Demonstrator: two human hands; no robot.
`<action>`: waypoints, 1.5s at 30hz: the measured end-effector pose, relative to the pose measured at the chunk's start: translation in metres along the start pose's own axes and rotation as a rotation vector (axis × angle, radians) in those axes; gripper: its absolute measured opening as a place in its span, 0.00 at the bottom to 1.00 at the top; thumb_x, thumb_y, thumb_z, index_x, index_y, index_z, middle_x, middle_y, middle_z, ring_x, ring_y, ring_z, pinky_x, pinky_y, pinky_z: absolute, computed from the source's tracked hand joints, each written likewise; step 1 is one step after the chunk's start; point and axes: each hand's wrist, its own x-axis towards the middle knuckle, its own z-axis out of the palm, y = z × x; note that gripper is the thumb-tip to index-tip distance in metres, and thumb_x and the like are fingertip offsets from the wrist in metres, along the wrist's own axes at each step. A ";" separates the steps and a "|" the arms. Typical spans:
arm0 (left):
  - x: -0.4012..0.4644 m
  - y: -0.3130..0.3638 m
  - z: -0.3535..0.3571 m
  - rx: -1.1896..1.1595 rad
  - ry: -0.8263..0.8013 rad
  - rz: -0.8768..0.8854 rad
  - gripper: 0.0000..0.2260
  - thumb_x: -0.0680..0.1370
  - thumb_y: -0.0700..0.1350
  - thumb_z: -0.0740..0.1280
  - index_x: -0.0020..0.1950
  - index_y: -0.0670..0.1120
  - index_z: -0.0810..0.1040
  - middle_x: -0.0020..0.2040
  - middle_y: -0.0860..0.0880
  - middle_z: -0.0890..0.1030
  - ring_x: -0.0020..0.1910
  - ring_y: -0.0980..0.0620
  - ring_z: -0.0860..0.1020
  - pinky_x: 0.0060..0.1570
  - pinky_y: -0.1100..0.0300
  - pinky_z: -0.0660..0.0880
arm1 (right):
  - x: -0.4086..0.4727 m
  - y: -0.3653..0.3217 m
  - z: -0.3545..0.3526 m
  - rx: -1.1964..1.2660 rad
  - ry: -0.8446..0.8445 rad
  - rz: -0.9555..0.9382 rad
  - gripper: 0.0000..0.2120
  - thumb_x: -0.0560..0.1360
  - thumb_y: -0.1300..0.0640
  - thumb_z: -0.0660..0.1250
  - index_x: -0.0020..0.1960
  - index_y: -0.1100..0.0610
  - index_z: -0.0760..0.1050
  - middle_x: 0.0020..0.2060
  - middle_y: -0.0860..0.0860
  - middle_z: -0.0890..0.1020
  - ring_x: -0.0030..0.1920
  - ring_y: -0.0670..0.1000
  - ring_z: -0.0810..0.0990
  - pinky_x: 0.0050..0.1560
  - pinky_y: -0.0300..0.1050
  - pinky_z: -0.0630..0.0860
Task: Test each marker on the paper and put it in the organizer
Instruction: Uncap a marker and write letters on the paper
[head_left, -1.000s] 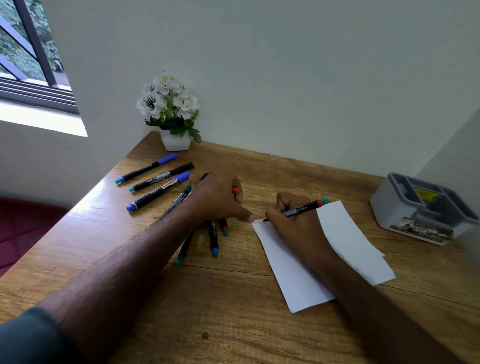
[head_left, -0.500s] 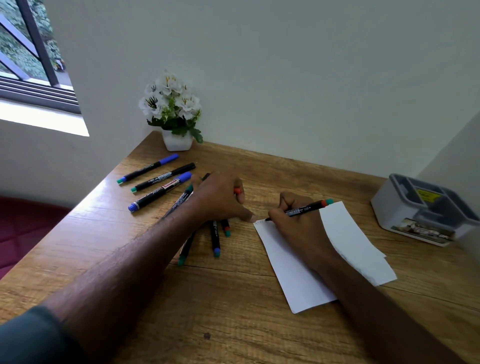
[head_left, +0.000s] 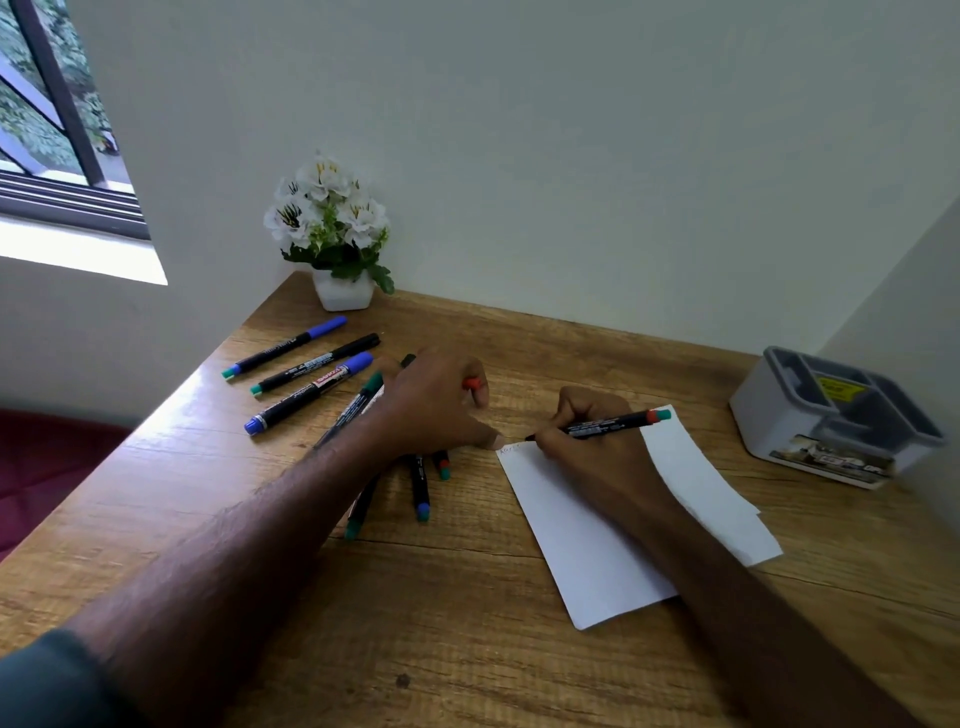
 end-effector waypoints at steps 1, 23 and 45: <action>-0.001 0.001 0.000 0.010 0.011 0.018 0.17 0.65 0.58 0.78 0.45 0.53 0.77 0.46 0.60 0.72 0.52 0.57 0.70 0.50 0.59 0.66 | 0.001 0.001 0.000 0.015 -0.008 0.004 0.09 0.70 0.60 0.71 0.36 0.63 0.75 0.32 0.50 0.78 0.32 0.44 0.75 0.30 0.34 0.71; -0.001 0.000 0.009 0.155 -0.091 0.221 0.10 0.74 0.55 0.70 0.54 0.57 0.79 0.55 0.58 0.76 0.58 0.57 0.70 0.64 0.47 0.68 | 0.001 -0.001 0.004 0.003 -0.031 0.044 0.14 0.71 0.65 0.69 0.31 0.57 0.68 0.26 0.47 0.72 0.28 0.42 0.69 0.27 0.35 0.64; 0.001 -0.002 0.010 0.155 -0.088 0.267 0.14 0.74 0.55 0.71 0.57 0.52 0.82 0.58 0.55 0.80 0.58 0.57 0.74 0.58 0.56 0.74 | 0.001 -0.005 0.005 0.000 -0.016 0.046 0.16 0.72 0.65 0.68 0.30 0.56 0.68 0.24 0.44 0.72 0.27 0.41 0.70 0.26 0.31 0.63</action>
